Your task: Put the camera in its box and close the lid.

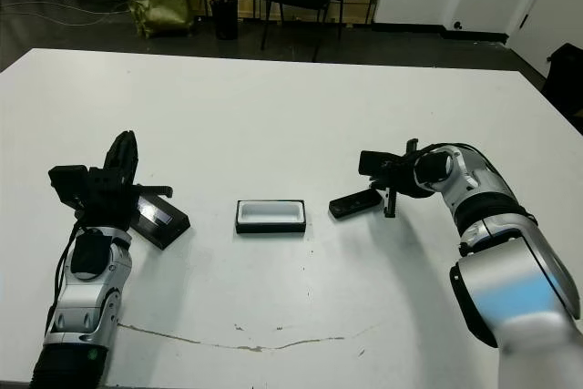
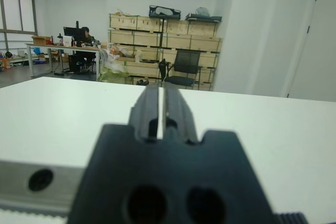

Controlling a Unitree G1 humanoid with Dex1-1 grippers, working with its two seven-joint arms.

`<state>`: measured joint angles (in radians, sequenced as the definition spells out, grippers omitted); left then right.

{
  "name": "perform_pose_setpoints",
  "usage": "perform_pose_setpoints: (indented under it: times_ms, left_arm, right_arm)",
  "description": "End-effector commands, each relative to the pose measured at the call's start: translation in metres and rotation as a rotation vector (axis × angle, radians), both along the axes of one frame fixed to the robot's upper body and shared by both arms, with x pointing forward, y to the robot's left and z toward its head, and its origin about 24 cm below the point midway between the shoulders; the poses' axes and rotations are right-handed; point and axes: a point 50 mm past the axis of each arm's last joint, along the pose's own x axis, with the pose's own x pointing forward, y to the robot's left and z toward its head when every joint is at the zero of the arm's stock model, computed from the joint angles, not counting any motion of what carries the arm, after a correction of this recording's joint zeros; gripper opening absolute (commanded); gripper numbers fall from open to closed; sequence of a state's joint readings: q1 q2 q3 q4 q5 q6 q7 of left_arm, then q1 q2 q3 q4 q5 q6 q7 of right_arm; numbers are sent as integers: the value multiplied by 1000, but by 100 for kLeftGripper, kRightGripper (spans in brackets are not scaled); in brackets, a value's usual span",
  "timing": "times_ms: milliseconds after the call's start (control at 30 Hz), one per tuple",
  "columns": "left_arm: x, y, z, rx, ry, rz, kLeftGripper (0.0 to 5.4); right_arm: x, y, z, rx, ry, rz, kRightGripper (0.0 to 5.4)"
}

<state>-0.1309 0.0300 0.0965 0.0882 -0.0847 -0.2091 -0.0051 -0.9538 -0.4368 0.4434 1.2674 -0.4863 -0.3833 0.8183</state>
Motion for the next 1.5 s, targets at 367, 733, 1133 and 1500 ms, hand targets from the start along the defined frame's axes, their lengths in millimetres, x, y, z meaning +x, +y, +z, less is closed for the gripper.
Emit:
perform_pose_setpoints:
  times_ms: [367,733,1133,1500]
  left_arm:
    - [-2,-2,-4,-8,36,12,5]
    - [0,-1,-2,10,14,11,5]
    - [1,1,1,7,5,6,5]
    - [1,0,1,17,2,8,5]
  right_arm:
    - [-5,-3,-5,20,55,-3,0]
    - [-11,-12,-6,42,62,18,0]
    - [-17,-23,3,92,86,60,0]
    - [-18,-21,9,96,112,95,0]
